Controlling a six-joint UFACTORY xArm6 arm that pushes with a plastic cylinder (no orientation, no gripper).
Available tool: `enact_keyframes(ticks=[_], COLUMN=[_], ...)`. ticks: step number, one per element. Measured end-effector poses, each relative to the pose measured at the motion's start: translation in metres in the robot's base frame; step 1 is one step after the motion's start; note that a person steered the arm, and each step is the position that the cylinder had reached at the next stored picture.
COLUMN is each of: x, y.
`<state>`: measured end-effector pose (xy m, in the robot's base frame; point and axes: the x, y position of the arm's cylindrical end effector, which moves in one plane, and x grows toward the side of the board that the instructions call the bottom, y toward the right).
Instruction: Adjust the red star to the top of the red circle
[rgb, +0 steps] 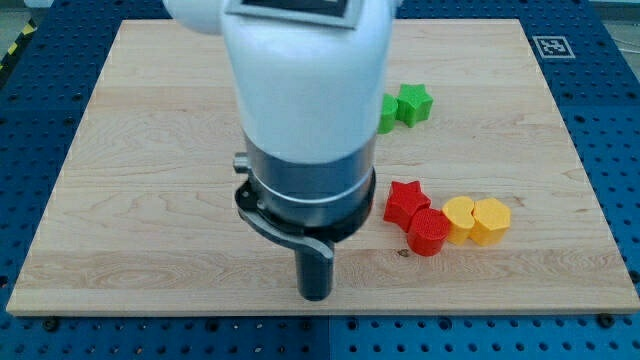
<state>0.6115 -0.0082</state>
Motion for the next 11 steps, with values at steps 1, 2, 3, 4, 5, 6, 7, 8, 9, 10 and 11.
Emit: enact_keyframes(ticks=[1, 2, 3, 4, 5, 6, 7, 8, 9, 10, 11], x=[0.000, 0.007, 0.007, 0.007, 0.007, 0.007, 0.007, 0.006, 0.007, -0.018, -0.028], y=[0.004, 0.024, 0.028, 0.029, 0.035, 0.044, 0.052, 0.087, 0.111, 0.120, 0.120])
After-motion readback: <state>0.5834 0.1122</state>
